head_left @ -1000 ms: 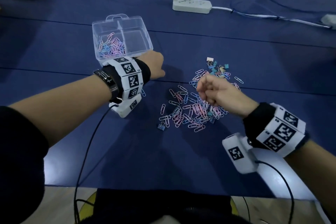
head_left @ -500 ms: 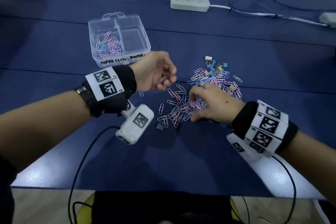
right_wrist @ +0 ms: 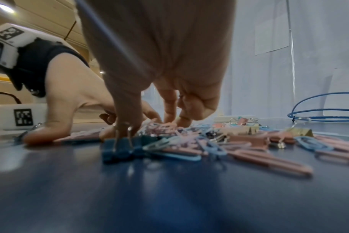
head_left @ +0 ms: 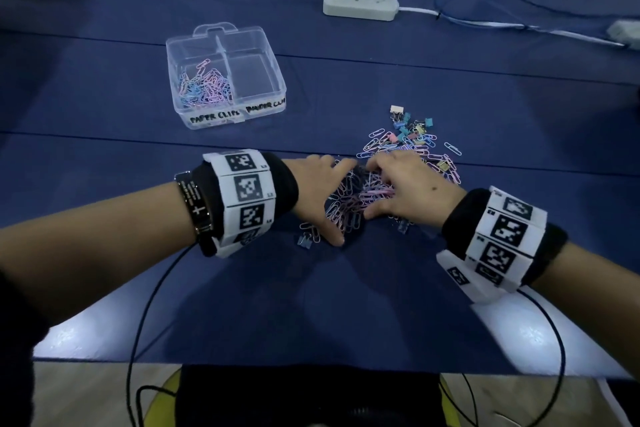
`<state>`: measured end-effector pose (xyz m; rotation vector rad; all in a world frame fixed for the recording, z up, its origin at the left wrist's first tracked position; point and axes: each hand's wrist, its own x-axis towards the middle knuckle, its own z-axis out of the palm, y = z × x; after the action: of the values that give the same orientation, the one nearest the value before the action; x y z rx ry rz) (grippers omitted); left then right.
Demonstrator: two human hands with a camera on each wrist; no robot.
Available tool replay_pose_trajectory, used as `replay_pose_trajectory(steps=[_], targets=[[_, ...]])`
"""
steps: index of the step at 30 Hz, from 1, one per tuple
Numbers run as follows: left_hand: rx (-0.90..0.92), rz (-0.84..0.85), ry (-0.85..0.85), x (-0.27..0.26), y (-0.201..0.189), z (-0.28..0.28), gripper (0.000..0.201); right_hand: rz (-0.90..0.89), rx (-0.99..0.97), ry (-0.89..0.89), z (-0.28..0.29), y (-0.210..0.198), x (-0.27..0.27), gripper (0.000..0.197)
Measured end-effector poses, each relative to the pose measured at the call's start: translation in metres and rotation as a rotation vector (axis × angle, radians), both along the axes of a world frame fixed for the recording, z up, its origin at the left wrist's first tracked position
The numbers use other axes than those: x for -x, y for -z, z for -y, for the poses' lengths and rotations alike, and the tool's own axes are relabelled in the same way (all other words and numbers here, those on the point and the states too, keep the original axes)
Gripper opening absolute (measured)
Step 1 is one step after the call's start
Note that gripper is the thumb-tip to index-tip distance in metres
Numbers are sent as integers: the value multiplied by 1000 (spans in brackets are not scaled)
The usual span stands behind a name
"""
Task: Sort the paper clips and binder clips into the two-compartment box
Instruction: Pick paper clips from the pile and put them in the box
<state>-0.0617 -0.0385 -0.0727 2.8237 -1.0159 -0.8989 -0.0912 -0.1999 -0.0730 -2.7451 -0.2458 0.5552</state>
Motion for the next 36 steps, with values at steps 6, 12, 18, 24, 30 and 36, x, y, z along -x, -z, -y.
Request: replay_pose_trajectory(steps=[6, 12, 18, 24, 30, 36], targets=[[146, -16, -35, -7, 3, 11, 66, 31, -27, -104, -1, 3, -2, 28], [114, 8, 18, -4, 8, 15, 33, 40, 15, -154, 0, 9, -3, 18], [113, -11, 32, -4, -2, 20, 13, 52, 16, -170, 2, 9, -5, 22], [508, -532, -456, -22, -10, 7, 26, -14, -149, 12, 12, 5, -11, 21], [945, -1015, -674, -30, -9, -13, 45, -301, -798, 323, 13, 0, -11, 29], [931, -1219, -786, -29, -4, -16, 52, -662, -1234, 541, 18, -10, -11, 19]])
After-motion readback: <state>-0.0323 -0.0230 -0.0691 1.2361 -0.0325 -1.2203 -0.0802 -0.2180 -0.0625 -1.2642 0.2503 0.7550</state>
